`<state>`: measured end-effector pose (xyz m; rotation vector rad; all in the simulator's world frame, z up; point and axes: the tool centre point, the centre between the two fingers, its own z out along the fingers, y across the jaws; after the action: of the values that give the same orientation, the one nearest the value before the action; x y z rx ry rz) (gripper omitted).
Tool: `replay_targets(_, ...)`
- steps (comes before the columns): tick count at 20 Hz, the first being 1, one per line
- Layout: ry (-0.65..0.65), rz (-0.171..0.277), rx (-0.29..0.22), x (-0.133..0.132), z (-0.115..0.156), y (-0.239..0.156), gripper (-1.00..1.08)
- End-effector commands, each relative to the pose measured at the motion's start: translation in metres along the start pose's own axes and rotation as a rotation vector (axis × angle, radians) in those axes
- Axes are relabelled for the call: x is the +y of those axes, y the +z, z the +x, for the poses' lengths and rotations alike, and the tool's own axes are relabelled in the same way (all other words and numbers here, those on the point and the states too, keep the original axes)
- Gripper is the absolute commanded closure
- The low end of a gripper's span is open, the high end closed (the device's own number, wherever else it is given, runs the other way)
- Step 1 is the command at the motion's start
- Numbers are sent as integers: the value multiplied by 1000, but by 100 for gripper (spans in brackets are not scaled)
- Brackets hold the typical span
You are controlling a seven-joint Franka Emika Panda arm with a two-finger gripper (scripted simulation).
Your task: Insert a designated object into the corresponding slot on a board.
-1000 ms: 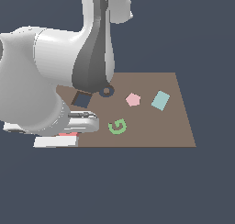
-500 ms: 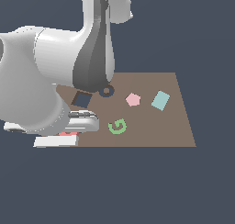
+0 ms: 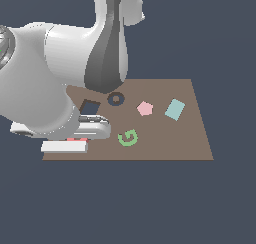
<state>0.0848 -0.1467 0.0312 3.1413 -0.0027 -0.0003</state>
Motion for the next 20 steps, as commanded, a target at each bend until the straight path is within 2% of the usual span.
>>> replay_targets(1, 19, 0, 1, -3, -7, -1, 108)
replay_targets(9, 116, 0, 0, -20, -44, -3, 108)
replay_targets(20, 303, 0, 0, -63, -107, -7, 108)
